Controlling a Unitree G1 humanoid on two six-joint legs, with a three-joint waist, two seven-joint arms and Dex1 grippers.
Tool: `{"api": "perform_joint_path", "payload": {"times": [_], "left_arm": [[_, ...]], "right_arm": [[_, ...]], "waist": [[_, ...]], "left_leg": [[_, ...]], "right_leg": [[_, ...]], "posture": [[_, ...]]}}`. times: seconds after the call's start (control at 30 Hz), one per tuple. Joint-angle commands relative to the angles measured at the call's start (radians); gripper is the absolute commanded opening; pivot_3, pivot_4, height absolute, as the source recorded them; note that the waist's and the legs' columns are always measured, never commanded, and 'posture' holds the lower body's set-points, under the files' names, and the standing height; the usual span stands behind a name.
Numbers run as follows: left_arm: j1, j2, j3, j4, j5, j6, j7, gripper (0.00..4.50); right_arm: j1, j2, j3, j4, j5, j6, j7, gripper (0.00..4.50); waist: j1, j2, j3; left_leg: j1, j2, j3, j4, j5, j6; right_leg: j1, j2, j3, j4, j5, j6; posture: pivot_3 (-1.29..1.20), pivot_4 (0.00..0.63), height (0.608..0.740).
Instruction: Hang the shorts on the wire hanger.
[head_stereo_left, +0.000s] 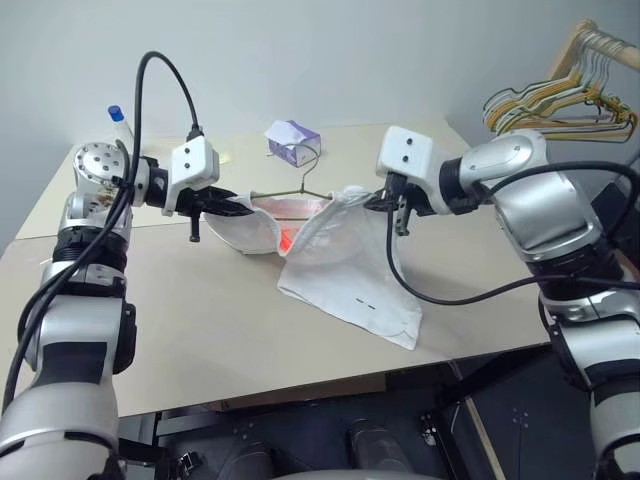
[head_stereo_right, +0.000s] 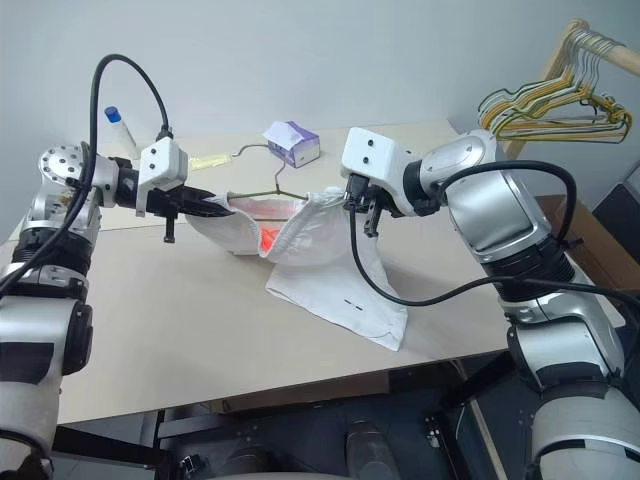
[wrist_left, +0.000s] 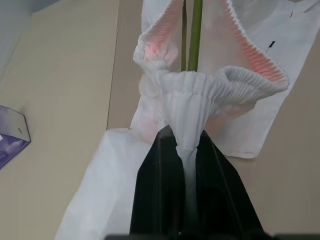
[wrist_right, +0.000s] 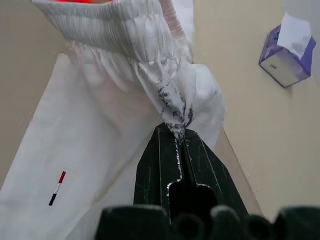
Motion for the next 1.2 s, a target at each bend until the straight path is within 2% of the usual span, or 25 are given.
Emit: {"api": "perform_joint_path", "payload": {"times": [0.03, 0.07, 0.2, 0.5, 0.7, 0.83, 1.2], "left_arm": [[-0.016, 0.003, 0.017, -0.032, -0.015, 0.0, 0.008, 0.0], [-0.016, 0.002, 0.018, -0.035, -0.016, 0.001, 0.007, 0.0], [-0.021, 0.005, 0.019, -0.038, -0.019, -0.003, 0.001, 0.0], [-0.024, 0.013, 0.019, -0.043, -0.022, 0.002, -0.024, 0.0], [-0.04, 0.01, 0.022, -0.03, -0.02, -0.002, -0.01, 0.0], [-0.046, 0.002, 0.03, -0.047, -0.044, 0.005, -0.036, 0.0], [-0.053, 0.006, 0.039, -0.052, -0.054, 0.001, -0.045, 0.0]], "right_arm": [[0.006, -0.017, -0.04, -0.017, -0.025, -0.085, -0.01, 0.46], [0.01, -0.021, -0.043, -0.011, -0.024, -0.102, -0.002, 0.64], [0.028, -0.036, -0.042, 0.028, -0.03, -0.173, 0.029, 2.01], [0.037, 0.005, -0.059, 0.122, -0.05, -0.262, -0.001, 2.01], [0.028, 0.022, -0.111, 0.096, 0.012, -0.299, 0.048, 2.01], [0.017, 0.049, -0.098, 0.134, -0.007, -0.327, 0.049, 2.01], [0.002, 0.113, -0.111, 0.225, 0.012, -0.3, 0.086, 2.01]], "waist": [[0.0, 0.0, 0.0], [0.001, 0.0, 0.0], [0.002, 0.0, 0.0], [-0.003, 0.0, 0.0], [-0.001, 0.0, 0.0], [-0.002, 0.0, 0.0], [-0.002, 0.0, 0.0]], "left_leg": [[0.0, 0.0, 0.0, 0.0, 0.0, 0.0], [0.0, 0.0, 0.0, 0.0, 0.0, 0.0], [0.0, 0.0, 0.0, 0.0, 0.0, 0.0], [0.0, 0.0, 0.0, 0.0, 0.0, 0.0], [0.0, 0.0, 0.0, 0.0, 0.0, 0.0], [0.001, 0.0, 0.0, 0.0, 0.0, 0.0], [0.001, 0.0, 0.0, 0.0, 0.0, 0.0]], "right_leg": [[0.0, 0.0, 0.0, 0.0, 0.0, 0.0], [0.0, 0.0, 0.0, 0.0, 0.0, 0.0], [0.0, 0.0, 0.0, -0.001, 0.0, 0.0], [0.0, 0.0, 0.0, 0.0, 0.0, 0.0], [0.0, 0.0, 0.0, -0.001, 0.0, 0.0], [0.001, 0.0, 0.0, 0.0, 0.0, 0.0], [0.001, 0.0, 0.0, 0.0, 0.0, 0.0]], "posture": [[-0.1, 0.0, 0.74], [-0.1, 0.0, 0.74], [-0.1, 0.0, 0.74], [-0.09, 0.0, 0.74], [-0.09, 0.0, 0.74], [-0.1, 0.0, 0.74], [-0.09, 0.0, 0.74]]}}
